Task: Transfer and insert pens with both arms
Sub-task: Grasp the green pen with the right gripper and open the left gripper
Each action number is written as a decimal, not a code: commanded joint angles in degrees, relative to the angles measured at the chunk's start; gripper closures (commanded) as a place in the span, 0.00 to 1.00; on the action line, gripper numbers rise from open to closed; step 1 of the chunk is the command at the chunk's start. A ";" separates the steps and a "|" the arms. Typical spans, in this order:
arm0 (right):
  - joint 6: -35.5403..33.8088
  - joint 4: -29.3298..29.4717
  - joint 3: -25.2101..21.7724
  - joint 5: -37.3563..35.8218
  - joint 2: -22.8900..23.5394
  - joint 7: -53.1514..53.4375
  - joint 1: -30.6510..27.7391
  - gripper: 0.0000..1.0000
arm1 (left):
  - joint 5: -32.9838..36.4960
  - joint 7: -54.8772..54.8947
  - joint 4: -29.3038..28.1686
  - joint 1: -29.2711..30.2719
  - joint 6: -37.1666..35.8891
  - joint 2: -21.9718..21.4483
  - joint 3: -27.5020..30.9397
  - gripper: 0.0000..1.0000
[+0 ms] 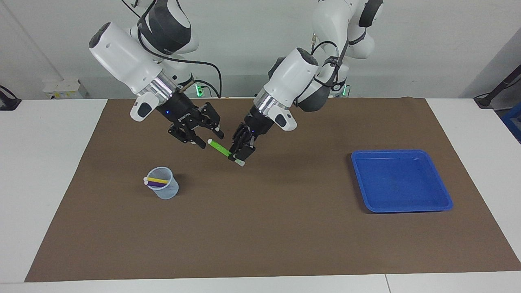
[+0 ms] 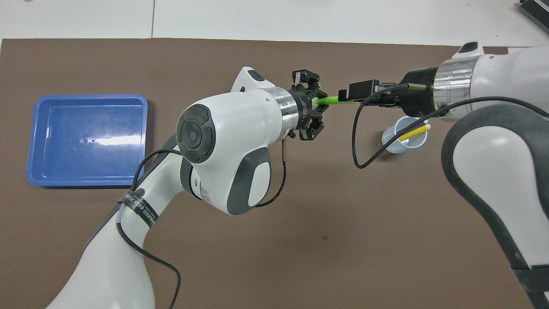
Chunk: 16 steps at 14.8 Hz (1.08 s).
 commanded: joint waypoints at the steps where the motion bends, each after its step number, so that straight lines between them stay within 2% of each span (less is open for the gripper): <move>1: 1.04 -1.27 0.13 0.31 0.02 -0.20 -0.06 0.42 | -0.81 -0.71 -1.94 -1.26 2.08 -1.07 0.99 1.00; 3: 1.13 -1.45 0.13 -0.56 0.37 -0.47 0.90 0.49 | -0.81 -1.41 -2.03 -1.71 2.61 -1.07 0.99 1.00; 10: 1.13 -1.18 0.13 -0.57 0.46 -0.55 0.29 0.64 | -0.81 -1.33 -3.26 -1.79 3.49 -1.51 0.99 1.00; 16: 0.96 -1.19 0.13 -0.57 0.46 -2.22 0.11 1.00 | -0.81 -1.33 -3.26 -2.14 3.49 -1.51 1.08 1.00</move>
